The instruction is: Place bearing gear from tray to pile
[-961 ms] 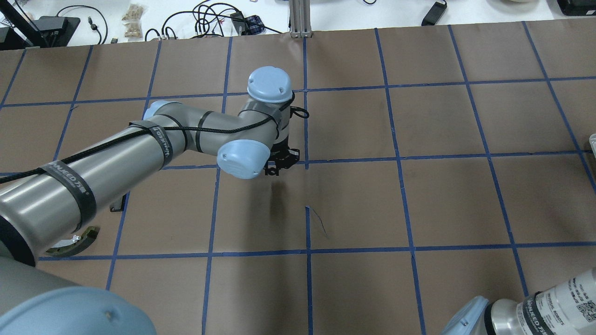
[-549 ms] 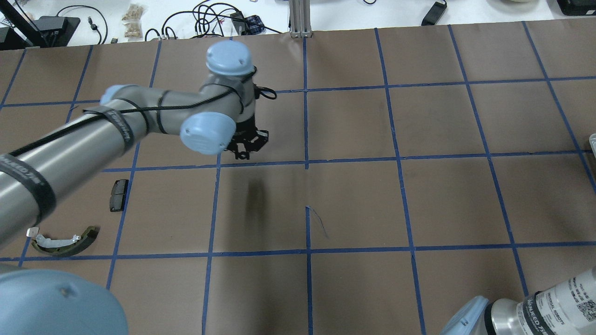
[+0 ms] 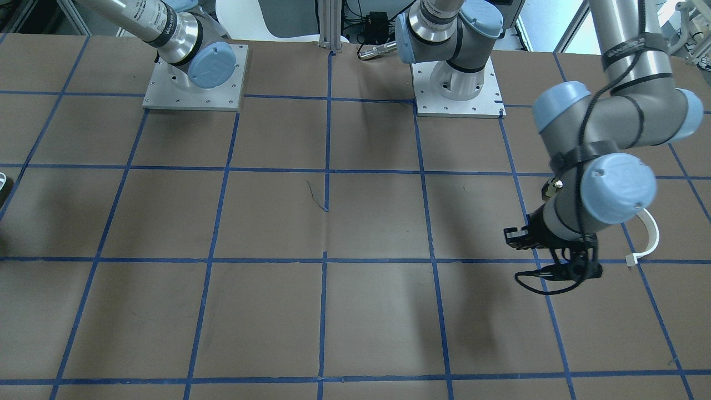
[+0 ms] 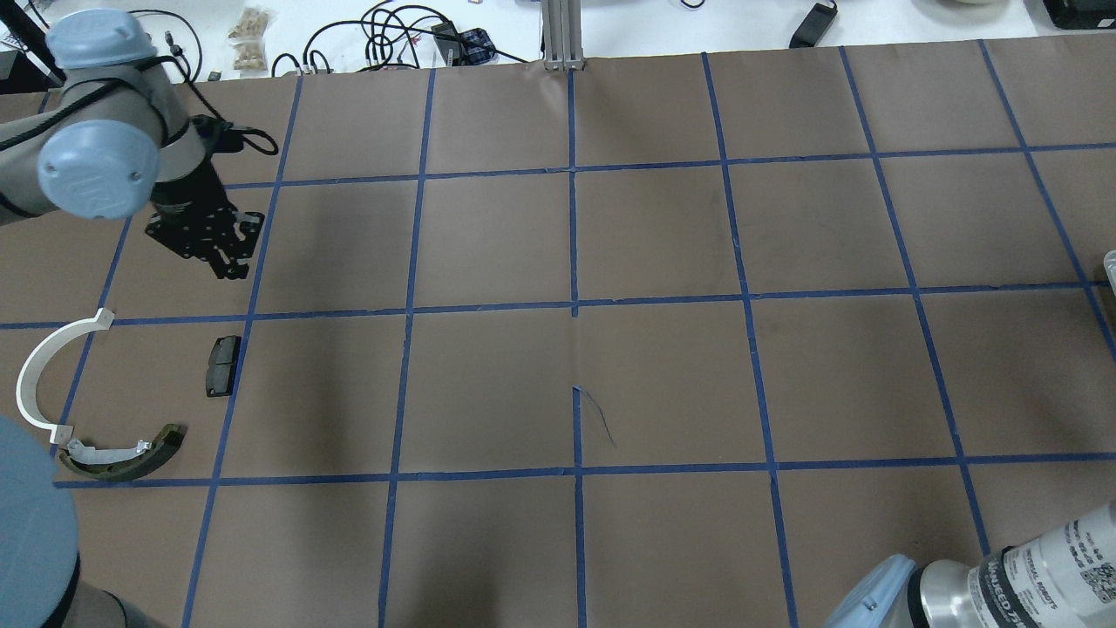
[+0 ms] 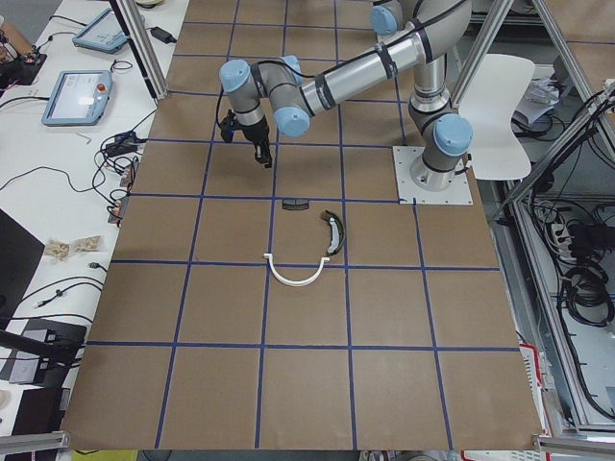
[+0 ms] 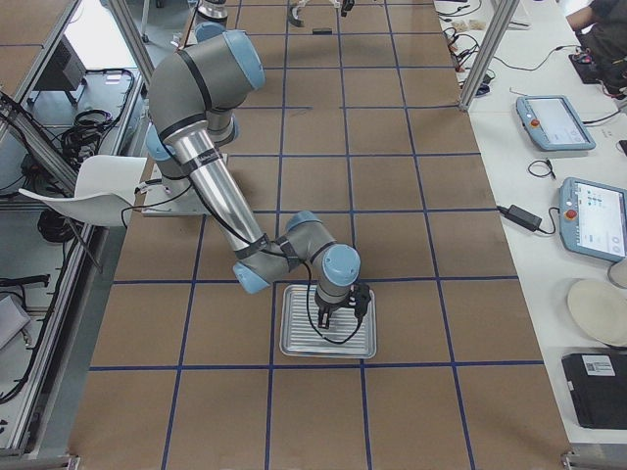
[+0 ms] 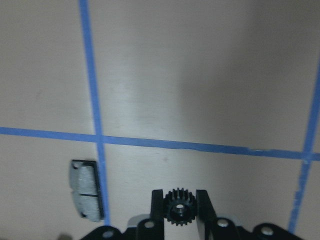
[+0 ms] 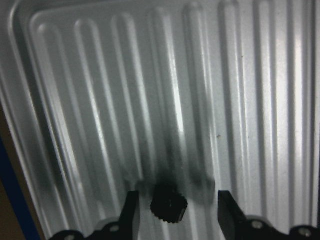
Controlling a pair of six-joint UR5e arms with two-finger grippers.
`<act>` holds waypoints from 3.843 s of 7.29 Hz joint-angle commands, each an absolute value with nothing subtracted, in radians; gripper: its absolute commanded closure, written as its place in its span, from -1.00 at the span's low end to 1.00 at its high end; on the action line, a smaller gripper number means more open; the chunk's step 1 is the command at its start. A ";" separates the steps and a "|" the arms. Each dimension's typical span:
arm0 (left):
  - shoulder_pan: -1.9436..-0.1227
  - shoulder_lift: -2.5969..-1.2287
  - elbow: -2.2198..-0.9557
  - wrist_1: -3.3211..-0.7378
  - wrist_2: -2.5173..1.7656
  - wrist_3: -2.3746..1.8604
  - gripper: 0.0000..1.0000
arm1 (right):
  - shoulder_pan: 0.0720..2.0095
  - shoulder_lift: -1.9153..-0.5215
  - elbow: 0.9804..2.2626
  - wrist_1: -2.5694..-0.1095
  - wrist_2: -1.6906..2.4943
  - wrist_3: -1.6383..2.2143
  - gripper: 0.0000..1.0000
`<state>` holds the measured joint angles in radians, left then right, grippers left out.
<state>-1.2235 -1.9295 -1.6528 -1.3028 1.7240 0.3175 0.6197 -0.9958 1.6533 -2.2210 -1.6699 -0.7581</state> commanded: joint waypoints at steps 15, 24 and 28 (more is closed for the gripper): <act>-1.302 -1.783 -1.450 -1.578 1.648 0.176 -0.91 | 1.363 -1.215 1.674 -1.970 -1.482 0.215 1.00; -1.509 -1.594 -1.516 -1.591 1.562 -0.017 -0.91 | 1.879 -1.131 1.792 -2.243 -1.284 0.887 1.00; -1.506 -1.606 -1.516 -1.591 1.542 -0.012 -1.00 | 1.922 -1.078 1.793 -2.319 -1.255 0.936 -0.31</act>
<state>-1.5052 -1.6056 -1.5100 -1.5920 1.5410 -0.0128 1.9078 -1.0872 1.7929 -2.2960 -1.2583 0.9195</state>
